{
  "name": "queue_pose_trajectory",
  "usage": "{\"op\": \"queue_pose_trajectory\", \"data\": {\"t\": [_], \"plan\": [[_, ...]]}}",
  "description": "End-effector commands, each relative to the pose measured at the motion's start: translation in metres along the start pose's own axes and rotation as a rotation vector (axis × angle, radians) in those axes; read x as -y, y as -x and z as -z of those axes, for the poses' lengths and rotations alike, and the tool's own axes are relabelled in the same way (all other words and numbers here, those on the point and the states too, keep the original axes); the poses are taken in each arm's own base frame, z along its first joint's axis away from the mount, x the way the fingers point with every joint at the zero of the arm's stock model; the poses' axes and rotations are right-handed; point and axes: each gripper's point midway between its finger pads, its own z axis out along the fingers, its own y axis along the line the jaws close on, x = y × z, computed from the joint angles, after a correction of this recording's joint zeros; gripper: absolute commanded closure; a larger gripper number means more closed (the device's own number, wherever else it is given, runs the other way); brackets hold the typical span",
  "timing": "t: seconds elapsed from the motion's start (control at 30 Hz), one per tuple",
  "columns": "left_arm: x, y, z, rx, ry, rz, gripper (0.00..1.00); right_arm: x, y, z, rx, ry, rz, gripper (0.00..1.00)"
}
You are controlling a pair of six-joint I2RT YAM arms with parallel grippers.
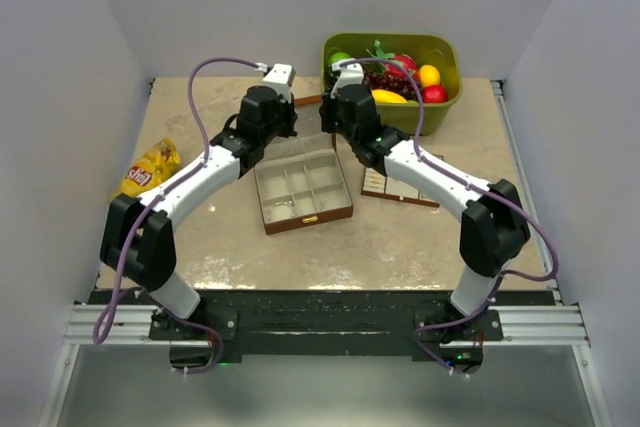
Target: Organize the mixed jewelry
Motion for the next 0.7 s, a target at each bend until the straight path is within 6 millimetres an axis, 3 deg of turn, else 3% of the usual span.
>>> {"op": "queue_pose_trajectory", "data": {"t": [0.0,0.37,0.67], "plan": [[-0.002,0.028,-0.014,0.068,-0.003,0.035,1.0,-0.014,0.051,-0.008,0.142,0.059,-0.077,0.92],[-0.015,0.017,-0.036,0.059,0.035,0.08,1.0,0.0,0.047,-0.039,0.165,0.042,-0.135,0.94],[-0.017,0.039,-0.021,0.154,0.039,0.095,1.0,0.008,0.047,-0.035,0.201,0.039,-0.179,0.95]]}}
